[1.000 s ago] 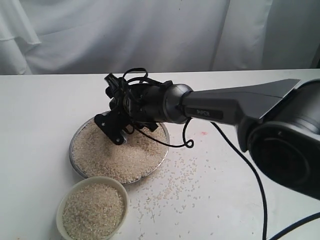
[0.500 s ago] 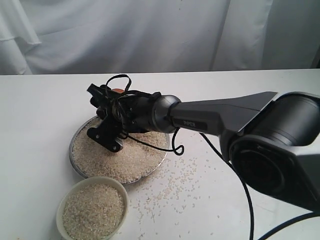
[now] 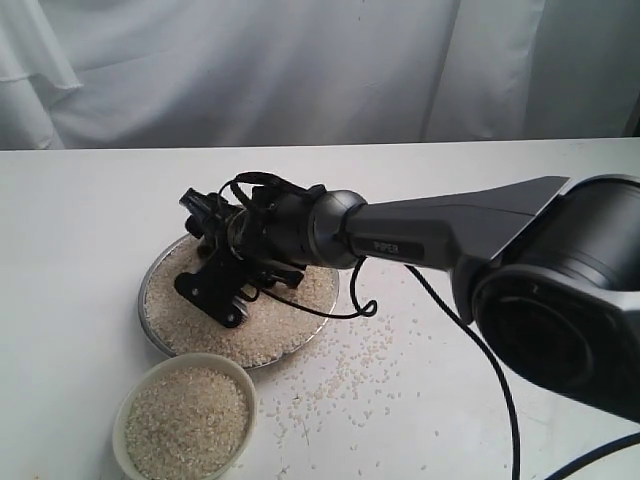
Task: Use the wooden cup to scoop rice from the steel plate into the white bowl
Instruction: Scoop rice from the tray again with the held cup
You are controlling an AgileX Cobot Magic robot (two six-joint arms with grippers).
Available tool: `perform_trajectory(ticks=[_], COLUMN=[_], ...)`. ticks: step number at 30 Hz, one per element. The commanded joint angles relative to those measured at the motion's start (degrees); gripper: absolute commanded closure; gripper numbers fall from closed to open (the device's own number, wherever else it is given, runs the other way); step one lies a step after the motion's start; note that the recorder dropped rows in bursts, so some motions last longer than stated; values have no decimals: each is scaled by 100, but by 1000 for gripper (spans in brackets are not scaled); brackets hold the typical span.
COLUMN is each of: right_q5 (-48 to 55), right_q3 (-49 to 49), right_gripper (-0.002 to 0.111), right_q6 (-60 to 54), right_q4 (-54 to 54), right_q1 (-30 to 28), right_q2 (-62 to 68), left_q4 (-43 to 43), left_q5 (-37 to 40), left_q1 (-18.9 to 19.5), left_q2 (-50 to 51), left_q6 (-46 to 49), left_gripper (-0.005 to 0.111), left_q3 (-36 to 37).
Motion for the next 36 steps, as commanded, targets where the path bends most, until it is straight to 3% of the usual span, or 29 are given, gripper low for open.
perform_trajectory(ticks=[1,4,10,36], right_q5=[723,1003,1365,2515], right_q3=[131,120,120,-208], right_gripper=[108,108,108,108], right_q6=[-845,-1720,-2592,-3141], right_q4=[1547,2737,3969,6374], right_q1=[60,48,-13,-629], right_q2=[25,1,1,28], left_q4=[-4,-4,-4,-4], left_q5=[-36,-36,-36,-36], left_q1=[-9,-9,-9,-9], left_q2=[-29,-29,-29,-29], left_q6=[-18,-18,-18,-18], left_gripper=[107,107,107,107], left_q3=[26,26,26,26])
